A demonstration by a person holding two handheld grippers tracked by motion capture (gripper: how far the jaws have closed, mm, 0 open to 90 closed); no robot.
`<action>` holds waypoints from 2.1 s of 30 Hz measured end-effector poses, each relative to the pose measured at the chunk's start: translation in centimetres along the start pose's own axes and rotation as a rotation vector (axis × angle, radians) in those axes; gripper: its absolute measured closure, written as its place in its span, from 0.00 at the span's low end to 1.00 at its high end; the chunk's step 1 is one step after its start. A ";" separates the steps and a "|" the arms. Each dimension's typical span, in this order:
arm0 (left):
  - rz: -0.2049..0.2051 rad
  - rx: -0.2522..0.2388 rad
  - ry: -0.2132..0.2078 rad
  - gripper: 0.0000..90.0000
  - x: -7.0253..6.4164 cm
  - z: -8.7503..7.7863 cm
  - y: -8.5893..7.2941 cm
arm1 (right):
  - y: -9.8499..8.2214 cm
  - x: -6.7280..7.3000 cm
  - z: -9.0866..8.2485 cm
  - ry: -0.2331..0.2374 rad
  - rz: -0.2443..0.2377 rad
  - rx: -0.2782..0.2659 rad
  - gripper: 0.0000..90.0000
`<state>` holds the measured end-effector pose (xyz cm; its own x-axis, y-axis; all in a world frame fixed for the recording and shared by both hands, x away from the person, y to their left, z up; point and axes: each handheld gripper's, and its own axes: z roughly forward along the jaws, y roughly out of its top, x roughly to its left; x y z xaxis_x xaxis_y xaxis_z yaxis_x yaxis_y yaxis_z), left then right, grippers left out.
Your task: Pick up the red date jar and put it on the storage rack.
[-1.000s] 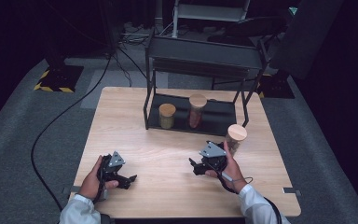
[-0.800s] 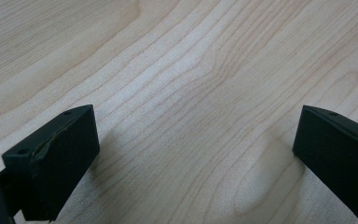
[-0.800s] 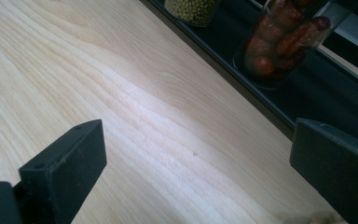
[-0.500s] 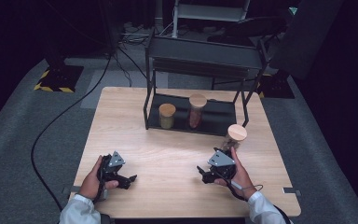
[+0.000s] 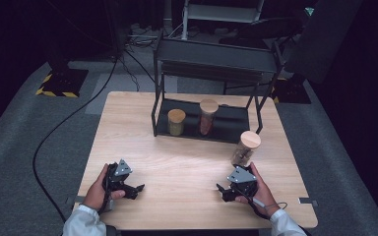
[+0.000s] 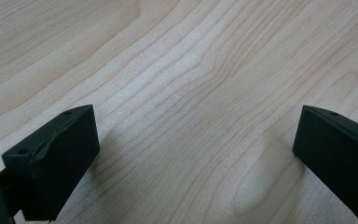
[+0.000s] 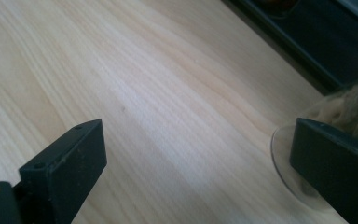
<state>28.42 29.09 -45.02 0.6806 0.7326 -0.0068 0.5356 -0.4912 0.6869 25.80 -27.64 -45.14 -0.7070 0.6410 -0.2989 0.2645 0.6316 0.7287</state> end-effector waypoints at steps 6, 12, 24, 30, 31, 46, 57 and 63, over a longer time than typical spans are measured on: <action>0.001 0.000 0.000 0.00 0.0 0.0 0.0 | -0.7 0.0 -0.3 -0.004 -0.008 0.031 0.04; 0.001 0.000 0.000 0.00 0.0 0.0 0.0 | -1.8 -0.7 -1.1 -0.020 0.045 0.037 0.04; 0.001 0.000 0.000 0.00 0.0 0.0 0.0 | -3.6 -2.4 -2.6 -0.008 0.179 0.062 0.04; 0.000 0.000 0.000 0.00 0.0 0.0 0.0 | -5.0 -3.7 -3.9 -0.010 0.290 0.046 0.04; 0.001 0.000 0.000 0.00 0.0 0.0 0.0 | -5.2 -3.8 -4.0 -0.014 0.300 0.043 0.04; 0.001 0.000 0.000 0.00 0.0 0.0 0.0 | -6.8 -5.0 -5.3 -0.055 0.399 0.095 0.04; 0.000 0.000 0.000 0.00 0.0 0.0 0.0 | -7.1 -5.4 -5.3 -0.077 0.422 0.114 0.02; 0.002 0.000 -0.001 0.00 0.0 0.0 0.0 | -7.4 -5.9 -5.3 -0.068 0.452 0.119 0.00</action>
<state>28.44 29.10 -45.02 0.6819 0.7314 -0.0061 0.5344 -0.4924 0.6870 24.58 -38.39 -45.46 -0.4601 0.8878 -0.0108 0.6118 0.3258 0.7208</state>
